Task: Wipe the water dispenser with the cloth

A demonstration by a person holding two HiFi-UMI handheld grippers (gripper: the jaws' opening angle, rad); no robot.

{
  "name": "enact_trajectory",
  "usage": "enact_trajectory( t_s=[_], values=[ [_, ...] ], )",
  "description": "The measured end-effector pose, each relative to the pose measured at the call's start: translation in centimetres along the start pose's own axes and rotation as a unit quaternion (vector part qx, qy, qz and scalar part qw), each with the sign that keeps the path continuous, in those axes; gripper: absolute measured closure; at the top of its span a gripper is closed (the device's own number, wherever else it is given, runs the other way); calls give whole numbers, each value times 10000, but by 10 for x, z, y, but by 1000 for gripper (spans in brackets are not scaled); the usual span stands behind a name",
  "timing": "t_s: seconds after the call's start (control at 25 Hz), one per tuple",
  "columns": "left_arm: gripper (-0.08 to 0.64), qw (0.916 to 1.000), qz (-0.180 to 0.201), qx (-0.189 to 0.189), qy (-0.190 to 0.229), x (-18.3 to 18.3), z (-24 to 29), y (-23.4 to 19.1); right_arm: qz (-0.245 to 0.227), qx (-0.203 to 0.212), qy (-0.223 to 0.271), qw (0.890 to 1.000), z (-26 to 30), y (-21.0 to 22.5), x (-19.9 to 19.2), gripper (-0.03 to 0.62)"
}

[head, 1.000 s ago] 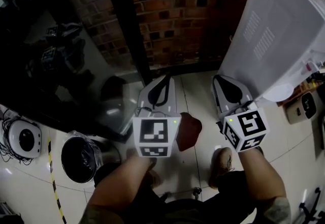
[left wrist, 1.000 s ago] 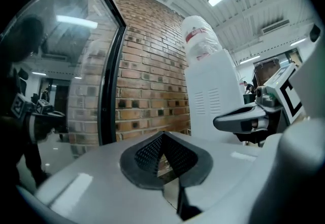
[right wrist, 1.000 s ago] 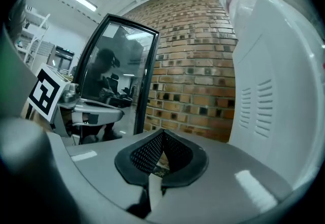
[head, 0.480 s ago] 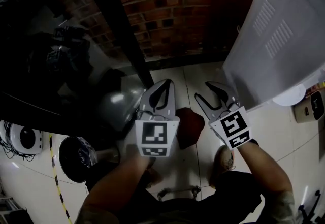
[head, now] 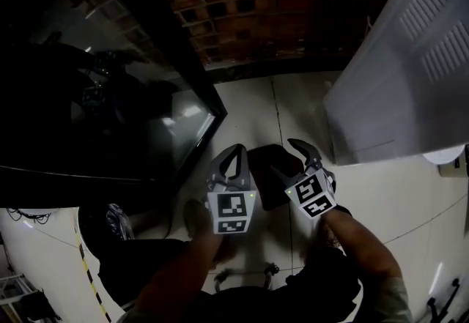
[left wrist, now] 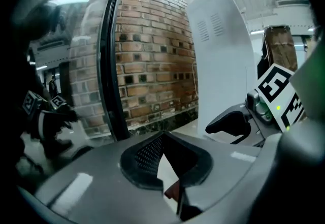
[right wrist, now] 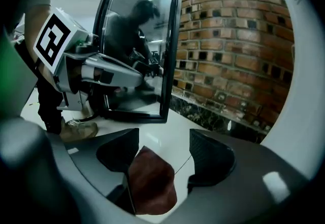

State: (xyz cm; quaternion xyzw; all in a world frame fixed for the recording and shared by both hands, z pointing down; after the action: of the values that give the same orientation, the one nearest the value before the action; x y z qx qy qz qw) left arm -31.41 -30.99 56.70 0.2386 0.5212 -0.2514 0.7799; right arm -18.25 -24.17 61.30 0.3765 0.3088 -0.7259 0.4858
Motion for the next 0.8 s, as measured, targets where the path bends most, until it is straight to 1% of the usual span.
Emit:
enact_trajectory(
  t_s=[0.16, 0.24, 0.4, 0.48, 0.6, 0.72, 0.8],
  values=[
    [560, 9995, 24, 92, -298, -33, 12, -5, 139, 112, -409, 9990, 27, -5, -44, 252],
    [560, 9994, 39, 59, -352, -39, 17, -7, 174, 166, -641, 9977, 41, -9, -64, 237],
    [560, 9991, -16, 5, -433, -45, 23, -12, 179, 354, -1130, 9928, 63, -18, -101, 180],
    [560, 9990, -46, -30, -455, -46, 24, -13, 110, 445, -1420, 9888, 72, -21, -118, 162],
    [560, 9988, -88, -86, -474, -46, 24, -15, -29, 581, -1914, 9798, 82, -26, -145, 125],
    [560, 9990, -86, -128, -427, -41, 23, -17, -183, 676, -2314, 9703, 90, -31, -166, 124],
    [560, 9991, -65, -152, -397, -38, 21, -19, -169, 762, -2469, 9659, 92, -35, -174, 132]
  ],
)
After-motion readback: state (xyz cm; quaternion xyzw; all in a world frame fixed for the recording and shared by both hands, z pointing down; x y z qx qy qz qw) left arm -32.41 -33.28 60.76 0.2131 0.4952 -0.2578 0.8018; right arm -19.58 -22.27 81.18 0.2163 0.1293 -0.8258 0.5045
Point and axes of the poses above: the fingertips, and each gripper's own axes: z forward along the fingers, y to its right, x out of its top, the point moved 7 cm from there along -z, backward along the fingers, and after that the axes turned 4 degrees about y, right-handed, at the moved point
